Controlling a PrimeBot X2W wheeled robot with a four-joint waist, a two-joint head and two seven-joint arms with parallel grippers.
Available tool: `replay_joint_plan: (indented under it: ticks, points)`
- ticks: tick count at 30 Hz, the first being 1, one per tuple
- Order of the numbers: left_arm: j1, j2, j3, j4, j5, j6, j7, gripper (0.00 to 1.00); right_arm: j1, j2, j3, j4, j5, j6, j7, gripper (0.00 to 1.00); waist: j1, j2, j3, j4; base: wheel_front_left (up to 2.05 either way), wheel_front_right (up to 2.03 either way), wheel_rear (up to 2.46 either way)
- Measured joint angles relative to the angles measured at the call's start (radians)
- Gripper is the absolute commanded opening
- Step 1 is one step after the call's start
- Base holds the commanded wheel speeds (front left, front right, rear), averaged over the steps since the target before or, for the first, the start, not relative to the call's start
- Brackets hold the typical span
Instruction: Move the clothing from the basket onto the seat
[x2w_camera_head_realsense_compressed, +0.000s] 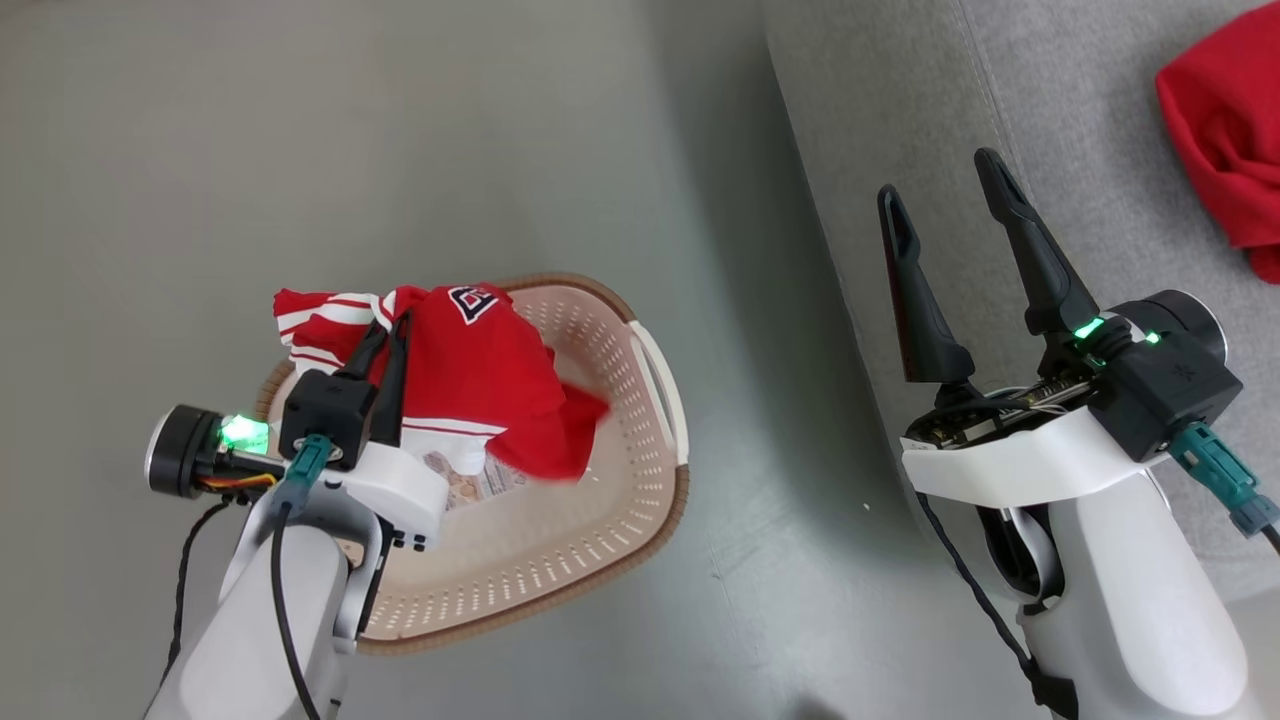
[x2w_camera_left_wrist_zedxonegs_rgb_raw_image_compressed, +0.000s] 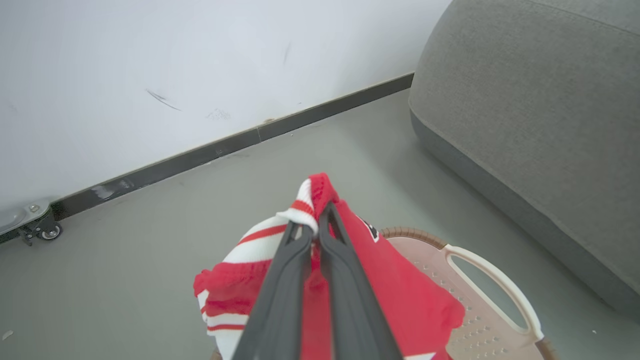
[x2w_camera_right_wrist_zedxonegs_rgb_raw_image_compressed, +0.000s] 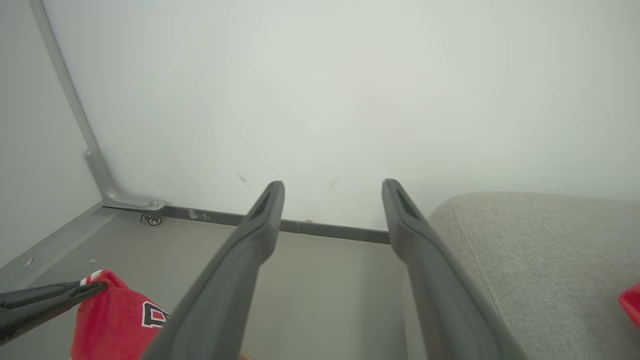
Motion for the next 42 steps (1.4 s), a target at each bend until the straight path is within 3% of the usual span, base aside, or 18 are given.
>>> replay_joint_plan:
  ticks: [23,33,42]
  points:
    - [0.082,0.005,0.067,-0.203,-0.077,0.005,0.0,0.0,0.021,-0.018,0.004,0.063,-0.056,0.0,0.0,1.0,0.0,0.0,-0.212,0.122,0.0,0.0,0.0]
    - [0.1,0.007,0.077,-0.243,-0.117,-0.019,-0.001,0.0,0.028,-0.04,0.035,0.1,-0.056,0.0,0.0,1.0,0.0,0.0,-0.303,0.162,0.0,0.0,0.0]
    - [0.104,0.033,0.063,-0.273,-0.127,-0.061,0.017,0.0,0.03,-0.109,0.114,0.126,-0.056,0.0,0.011,1.0,0.0,0.0,-0.38,0.193,0.0,0.0,0.0]
